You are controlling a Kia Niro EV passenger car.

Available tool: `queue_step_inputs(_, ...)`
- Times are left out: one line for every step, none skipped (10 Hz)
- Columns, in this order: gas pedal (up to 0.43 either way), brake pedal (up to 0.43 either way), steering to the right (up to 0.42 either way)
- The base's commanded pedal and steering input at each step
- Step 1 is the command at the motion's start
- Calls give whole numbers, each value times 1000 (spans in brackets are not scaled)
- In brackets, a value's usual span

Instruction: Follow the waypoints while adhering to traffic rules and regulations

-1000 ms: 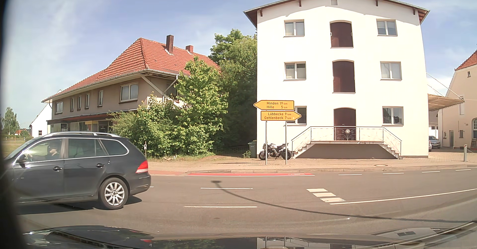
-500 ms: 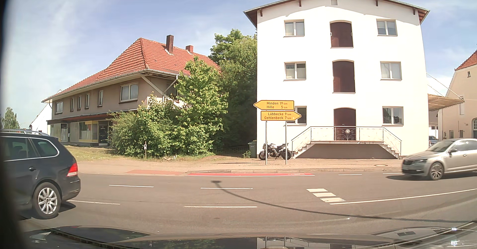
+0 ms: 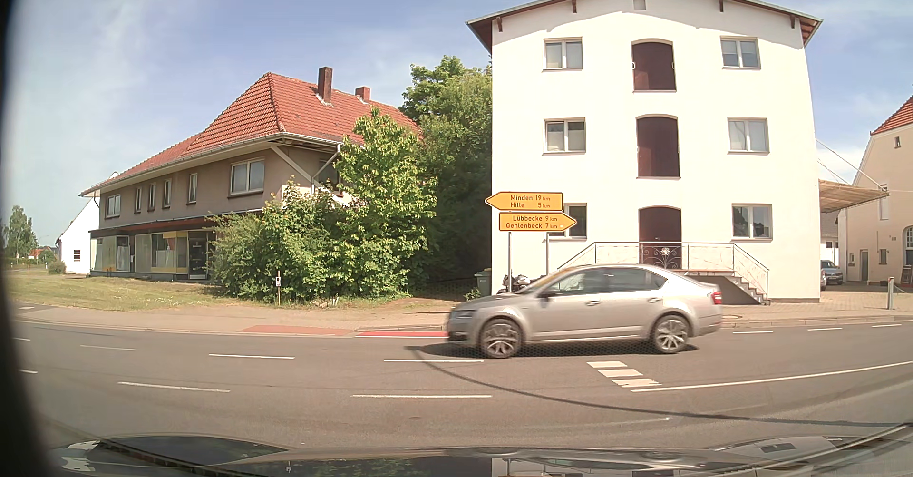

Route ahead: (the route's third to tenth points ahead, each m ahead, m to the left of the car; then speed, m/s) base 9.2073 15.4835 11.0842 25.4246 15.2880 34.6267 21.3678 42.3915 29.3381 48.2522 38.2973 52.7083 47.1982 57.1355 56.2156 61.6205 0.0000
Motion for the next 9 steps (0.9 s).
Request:
queue_step_inputs(0,37,17)
queue_step_inputs(0,0,17)
queue_step_inputs(0,0,17)
queue_step_inputs(0,0,17)
queue_step_inputs(0,0,17)
queue_step_inputs(0,0,17)
queue_step_inputs(0,0,17)
queue_step_inputs(0,0,17)
queue_step_inputs(0,0,17)
